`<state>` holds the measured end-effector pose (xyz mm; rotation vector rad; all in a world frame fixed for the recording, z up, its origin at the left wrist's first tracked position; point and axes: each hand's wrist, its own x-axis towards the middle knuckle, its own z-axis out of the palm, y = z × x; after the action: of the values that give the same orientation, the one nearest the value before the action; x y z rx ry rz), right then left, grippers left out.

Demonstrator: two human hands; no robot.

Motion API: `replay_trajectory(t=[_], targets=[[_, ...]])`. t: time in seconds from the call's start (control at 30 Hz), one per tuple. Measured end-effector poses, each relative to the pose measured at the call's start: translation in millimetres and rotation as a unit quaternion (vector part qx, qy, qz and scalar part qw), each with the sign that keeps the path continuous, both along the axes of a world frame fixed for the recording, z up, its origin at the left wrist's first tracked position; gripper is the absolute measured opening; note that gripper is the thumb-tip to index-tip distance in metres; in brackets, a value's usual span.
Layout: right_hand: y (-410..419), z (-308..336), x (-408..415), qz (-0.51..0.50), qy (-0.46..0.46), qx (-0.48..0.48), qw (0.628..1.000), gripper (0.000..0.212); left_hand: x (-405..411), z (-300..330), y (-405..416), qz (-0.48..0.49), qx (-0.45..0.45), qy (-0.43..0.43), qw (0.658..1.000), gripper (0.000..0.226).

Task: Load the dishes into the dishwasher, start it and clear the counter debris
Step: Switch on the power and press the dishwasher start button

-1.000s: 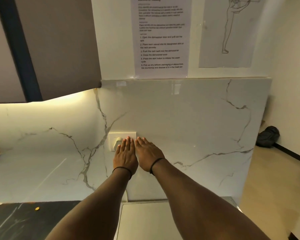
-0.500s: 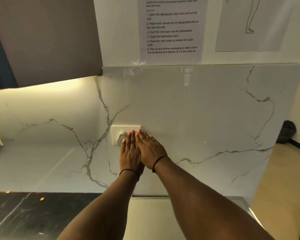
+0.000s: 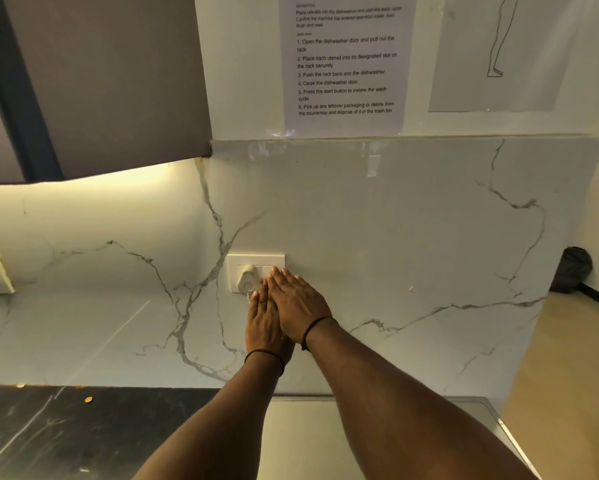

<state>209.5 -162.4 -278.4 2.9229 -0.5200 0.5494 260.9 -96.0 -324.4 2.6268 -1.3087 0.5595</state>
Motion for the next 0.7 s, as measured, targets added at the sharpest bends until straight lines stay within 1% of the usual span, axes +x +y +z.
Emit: replay_trajectory(t=[0.1,0.23,0.3,0.47,0.57,0.7], targets=[[-2.5,2.3,-0.4,-0.007,-0.001,0.003,1.000,0.052,-1.1,-0.5,-2.9,-0.006,-0.008,0.012,1.000,0.077],[-2.7,0.4,5.7,-0.007,0.005,0.005,1.000,0.053,-0.6,-5.9,-4.1,-0.004,-0.006,0.062,0.998,0.074],[-4.0,-0.8,7.8,-0.006,0.002,0.001,1.000,0.053,0.0,-6.3,-6.0,-0.001,-0.018,0.072,0.997,0.075],[-8.0,-12.0,0.0,-0.019,0.012,0.001,1.000,0.054,-1.9,-11.0,-7.5,-0.008,-0.010,0.070,0.997,0.075],[-4.5,-7.7,-4.0,-0.021,0.006,0.006,1.000,0.055,2.0,-2.4,-3.9,-0.018,-0.009,0.068,0.997,0.073],[9.8,-5.6,-18.2,-0.028,0.012,0.022,0.999,0.056,-2.0,3.2,8.2,-0.028,0.024,0.070,0.997,0.072]])
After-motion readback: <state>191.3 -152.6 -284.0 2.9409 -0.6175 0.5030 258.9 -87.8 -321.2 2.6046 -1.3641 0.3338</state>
